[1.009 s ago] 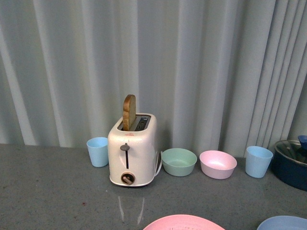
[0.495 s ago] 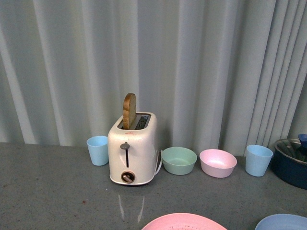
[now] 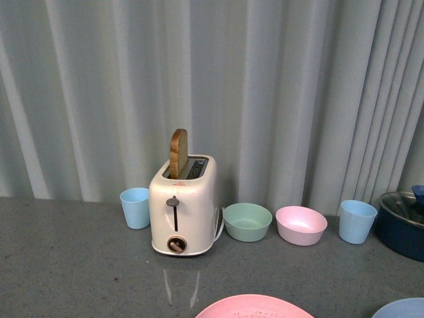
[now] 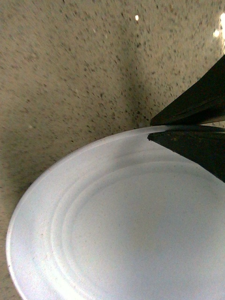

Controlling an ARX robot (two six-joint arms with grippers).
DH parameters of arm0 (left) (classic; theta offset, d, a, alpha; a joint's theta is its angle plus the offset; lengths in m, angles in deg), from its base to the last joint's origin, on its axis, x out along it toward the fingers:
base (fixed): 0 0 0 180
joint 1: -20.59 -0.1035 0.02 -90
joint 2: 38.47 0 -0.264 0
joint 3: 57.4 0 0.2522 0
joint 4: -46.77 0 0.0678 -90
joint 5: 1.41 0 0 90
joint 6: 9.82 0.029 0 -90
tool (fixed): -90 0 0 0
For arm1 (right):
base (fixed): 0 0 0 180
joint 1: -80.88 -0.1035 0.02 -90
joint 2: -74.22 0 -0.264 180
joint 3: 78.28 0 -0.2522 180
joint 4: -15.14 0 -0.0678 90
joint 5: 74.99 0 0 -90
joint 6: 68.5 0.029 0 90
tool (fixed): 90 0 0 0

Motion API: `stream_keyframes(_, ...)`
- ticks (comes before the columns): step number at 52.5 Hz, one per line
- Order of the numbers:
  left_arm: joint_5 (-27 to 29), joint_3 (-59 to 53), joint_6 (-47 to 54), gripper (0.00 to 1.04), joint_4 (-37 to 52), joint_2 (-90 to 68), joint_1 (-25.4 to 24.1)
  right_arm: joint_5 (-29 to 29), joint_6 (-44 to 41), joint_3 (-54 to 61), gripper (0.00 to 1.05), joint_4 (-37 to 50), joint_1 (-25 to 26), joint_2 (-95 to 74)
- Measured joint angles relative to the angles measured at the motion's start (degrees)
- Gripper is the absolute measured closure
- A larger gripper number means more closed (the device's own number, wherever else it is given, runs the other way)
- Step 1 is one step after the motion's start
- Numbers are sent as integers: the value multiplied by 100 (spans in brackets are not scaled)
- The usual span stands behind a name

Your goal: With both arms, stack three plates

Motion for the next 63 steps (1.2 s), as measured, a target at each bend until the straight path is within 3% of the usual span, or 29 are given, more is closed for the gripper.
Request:
stream_keyframes(8,0,0,0,7,0,0,0,-90,-92,-114,102,-247,-9,691)
stream_keyframes(16,0,0,0,7,0,0,0,31,96,-195,102,-280,-352,1521)
stream_keyframes(21,0,0,0,7,0,0,0,103,295,-197,102,-280,-922,2092)
stream_keyframes(28,0,0,0,7,0,0,0,-20,776,-146,102,-118,-2199,2330)
stream_keyframes(37,0,0,0,7,0,0,0,-262,1235,31,102,175,-3182,1808)
stream_keyframes(47,0,0,0,7,0,0,0,-271,1668,219,102,566,-3674,1176)
stream_keyframes(63,0,0,0,7,0,0,0,-203,2260,348,102,1043,-3840,487)
